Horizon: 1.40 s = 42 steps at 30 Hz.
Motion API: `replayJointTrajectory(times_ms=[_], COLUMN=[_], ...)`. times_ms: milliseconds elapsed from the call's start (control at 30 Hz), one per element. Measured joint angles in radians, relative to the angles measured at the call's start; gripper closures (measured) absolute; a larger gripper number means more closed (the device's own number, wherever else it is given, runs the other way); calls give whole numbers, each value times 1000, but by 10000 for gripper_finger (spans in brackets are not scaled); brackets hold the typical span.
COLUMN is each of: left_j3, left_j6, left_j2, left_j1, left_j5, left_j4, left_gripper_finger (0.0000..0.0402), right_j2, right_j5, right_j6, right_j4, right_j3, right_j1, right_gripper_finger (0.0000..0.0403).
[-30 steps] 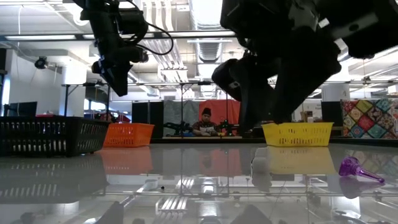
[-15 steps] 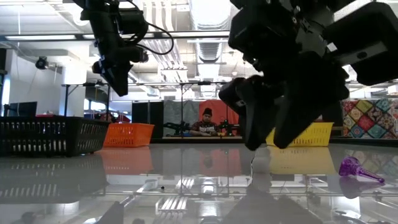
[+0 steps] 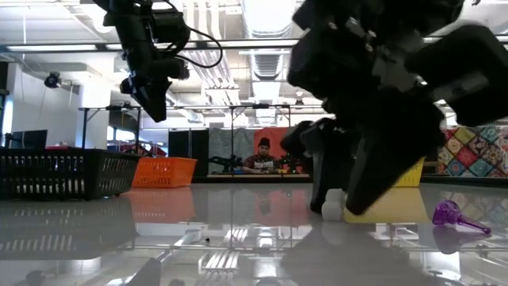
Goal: Sort Halloween decoration
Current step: Put the white skeleton toy into the black bin
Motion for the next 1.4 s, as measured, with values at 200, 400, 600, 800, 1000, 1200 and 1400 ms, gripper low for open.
replayJointTrajectory(times_ms=[200,400,600,800,1000,1200,1400], left_j3=[0,0,-11,-11,-12,-13,-13], left_j6=[11,11,11,13,38,62,71], left_j2=[0,0,0,0,0,0,0], left_j1=[0,0,0,0,0,0,0], left_j5=[0,0,0,0,0,0,0], left_j4=[0,6,2,-29,-33,-9,8], left_gripper_finger=[280,280,280,280,280,280,280], right_j2=[21,20,17,-6,-10,20,120], right_j5=[-42,-45,-52,-45,-44,-42,-45], right_j6=[7,24,110,119,106,134,157], right_j4=[-9,-83,-101,-155,-162,-158,-156], right_j3=[36,57,58,80,188,338,516], right_j1=[-2,-5,-18,-76,-178,-276,-294], right_gripper_finger=[258,333,385,388,388,389,390])
